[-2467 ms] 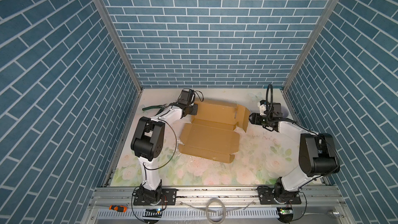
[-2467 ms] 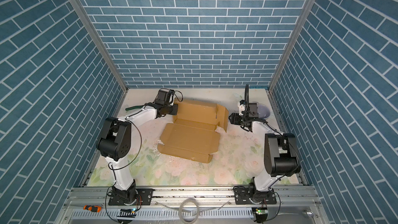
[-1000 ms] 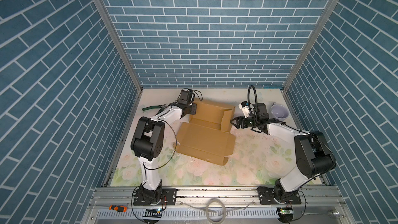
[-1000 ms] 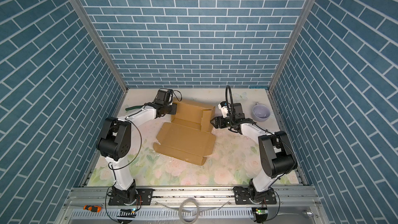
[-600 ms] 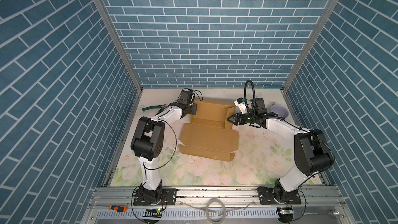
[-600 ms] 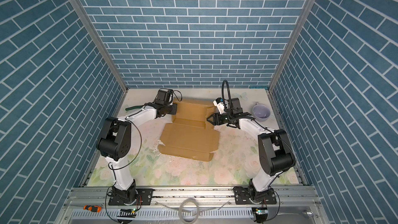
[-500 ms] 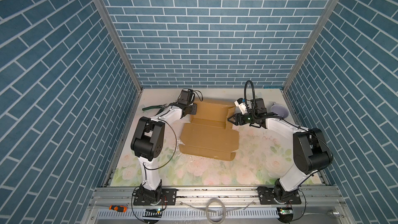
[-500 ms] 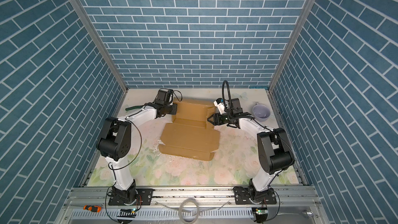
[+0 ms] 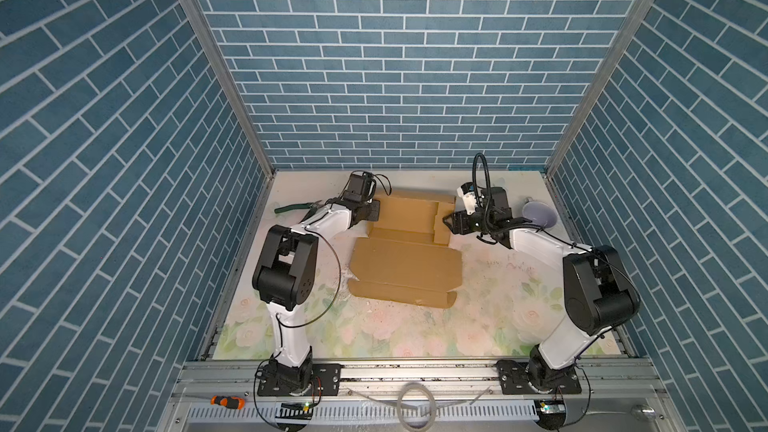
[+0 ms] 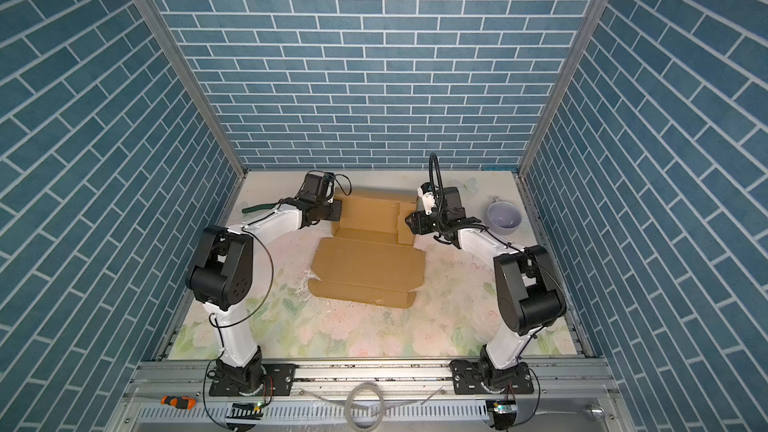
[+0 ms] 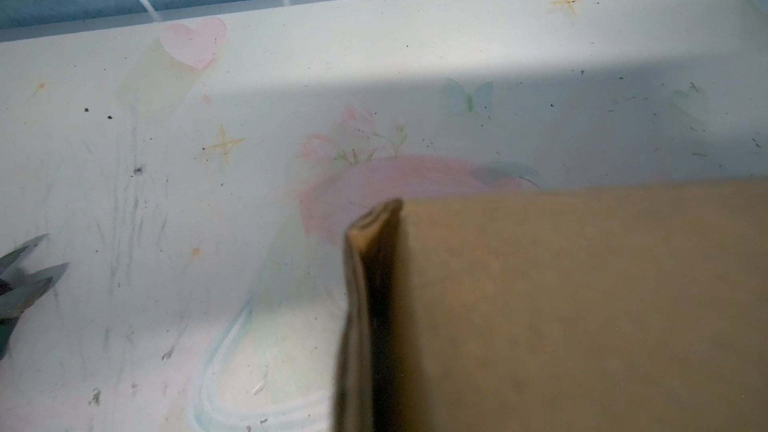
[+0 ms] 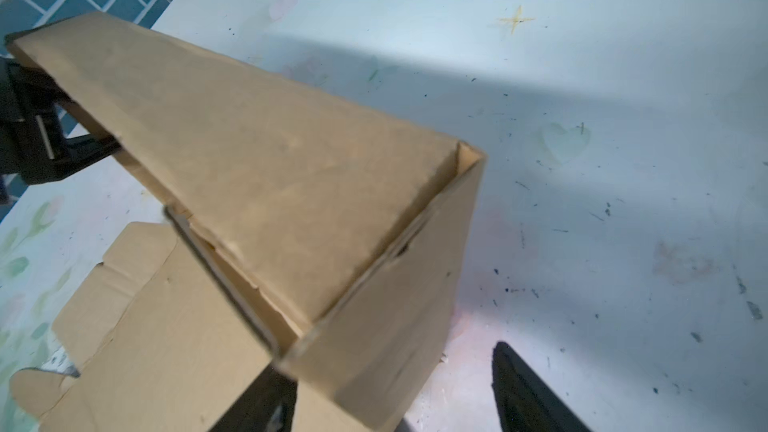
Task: Fold the paper box
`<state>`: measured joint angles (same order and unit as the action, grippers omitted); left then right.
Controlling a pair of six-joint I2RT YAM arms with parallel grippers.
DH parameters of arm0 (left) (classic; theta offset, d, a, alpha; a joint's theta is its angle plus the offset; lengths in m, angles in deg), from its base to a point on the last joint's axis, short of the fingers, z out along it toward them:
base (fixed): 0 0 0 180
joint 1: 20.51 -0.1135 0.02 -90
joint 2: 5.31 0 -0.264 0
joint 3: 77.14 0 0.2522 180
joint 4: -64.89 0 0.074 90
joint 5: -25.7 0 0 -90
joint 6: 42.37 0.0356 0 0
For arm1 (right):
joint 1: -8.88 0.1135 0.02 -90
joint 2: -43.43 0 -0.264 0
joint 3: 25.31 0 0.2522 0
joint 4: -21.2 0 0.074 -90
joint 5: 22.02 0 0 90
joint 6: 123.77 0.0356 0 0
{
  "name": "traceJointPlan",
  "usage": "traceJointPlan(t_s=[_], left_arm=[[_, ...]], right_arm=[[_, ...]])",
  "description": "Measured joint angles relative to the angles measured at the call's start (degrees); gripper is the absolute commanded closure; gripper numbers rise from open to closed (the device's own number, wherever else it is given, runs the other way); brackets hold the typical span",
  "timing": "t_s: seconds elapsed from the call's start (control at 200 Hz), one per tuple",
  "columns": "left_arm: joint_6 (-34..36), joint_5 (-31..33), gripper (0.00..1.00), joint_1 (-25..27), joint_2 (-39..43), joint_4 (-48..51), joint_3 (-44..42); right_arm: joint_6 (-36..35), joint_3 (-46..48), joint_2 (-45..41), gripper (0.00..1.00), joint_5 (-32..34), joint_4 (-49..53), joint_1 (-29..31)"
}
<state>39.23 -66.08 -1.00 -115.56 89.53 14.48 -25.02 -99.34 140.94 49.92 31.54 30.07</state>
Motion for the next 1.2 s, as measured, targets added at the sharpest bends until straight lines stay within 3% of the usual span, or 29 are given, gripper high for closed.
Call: traceJointPlan(t_s=[0.155, 0.345, 0.57, 0.745, 0.92, 1.125, 1.2], left_arm=[[-0.48, 0.07, 1.00, 0.02, 0.00, 0.20, 0.07], [-0.90, 0.15, 1.00, 0.15, 0.00, 0.46, 0.24], [-1.09, 0.26, 1.00, 0.35, -0.11, 1.27, 0.72], [-1.25, 0.13, 1.00, 0.44, -0.37, 1.64, 1.16], [-1.55, -0.24, 1.00, 0.68, -0.44, 2.36, 1.53], [-2.36, -0.50, 1.00, 0.90, -0.44, 2.67, 1.62], [-2.84, -0.52, 1.00, 0.94, -0.44, 2.67, 1.60]], right_arm=[[-0.04, 0.72, 1.99, 0.27, 4.96, -3.61, 2.19], [-0.22, 2.78, 3.87, 0.38, 12.31, -8.70, 5.51], [-0.33, 3.08, 6.01, 0.59, 17.03, -12.39, 5.62], [-1.07, 3.08, 6.54, 0.85, 22.62, -13.09, 6.05], [0.50, 3.19, 6.60, 1.00, 25.99, -13.46, 6.14], [0.48, 3.19, 6.60, 1.00, 28.24, -13.31, 6.67], [0.50, 3.19, 6.60, 0.83, 29.07, -13.31, 6.95]])
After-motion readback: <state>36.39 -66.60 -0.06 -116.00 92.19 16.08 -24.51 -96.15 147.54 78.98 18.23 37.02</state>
